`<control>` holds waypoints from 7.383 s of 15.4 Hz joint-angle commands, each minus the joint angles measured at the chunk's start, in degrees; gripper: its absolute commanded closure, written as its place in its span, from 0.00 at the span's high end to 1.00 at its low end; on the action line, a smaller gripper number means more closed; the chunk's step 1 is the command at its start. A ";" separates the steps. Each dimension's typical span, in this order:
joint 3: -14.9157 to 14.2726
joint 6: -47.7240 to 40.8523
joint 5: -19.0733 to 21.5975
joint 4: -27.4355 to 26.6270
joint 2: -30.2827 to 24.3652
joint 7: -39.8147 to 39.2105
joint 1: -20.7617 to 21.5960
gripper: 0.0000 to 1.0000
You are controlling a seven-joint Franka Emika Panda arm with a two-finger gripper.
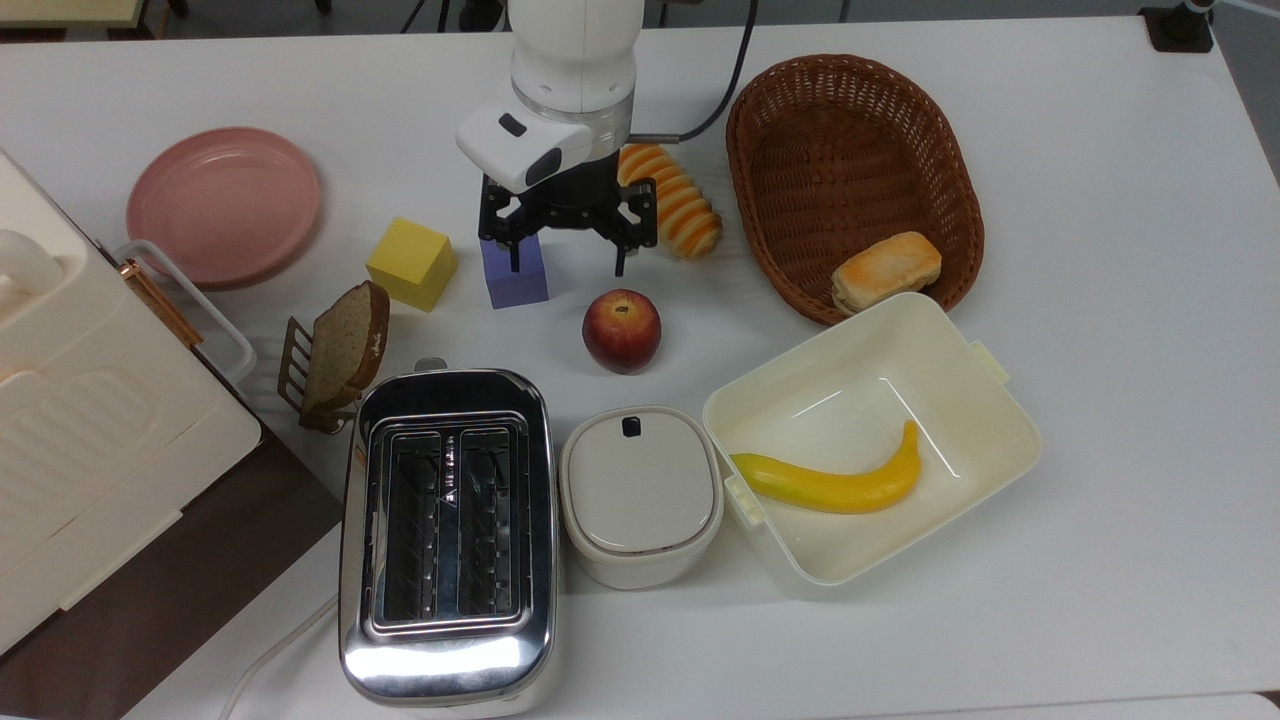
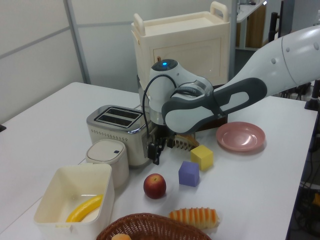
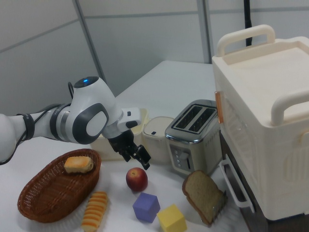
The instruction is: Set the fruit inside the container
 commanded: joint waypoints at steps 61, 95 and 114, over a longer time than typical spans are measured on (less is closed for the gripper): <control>4.33 1.45 -9.37 4.87 -3.97 13.47 2.15 0.21; 8.37 11.48 -28.36 20.34 17.91 18.57 10.41 0.24; 8.46 -2.27 -23.99 15.25 4.58 19.18 8.13 1.00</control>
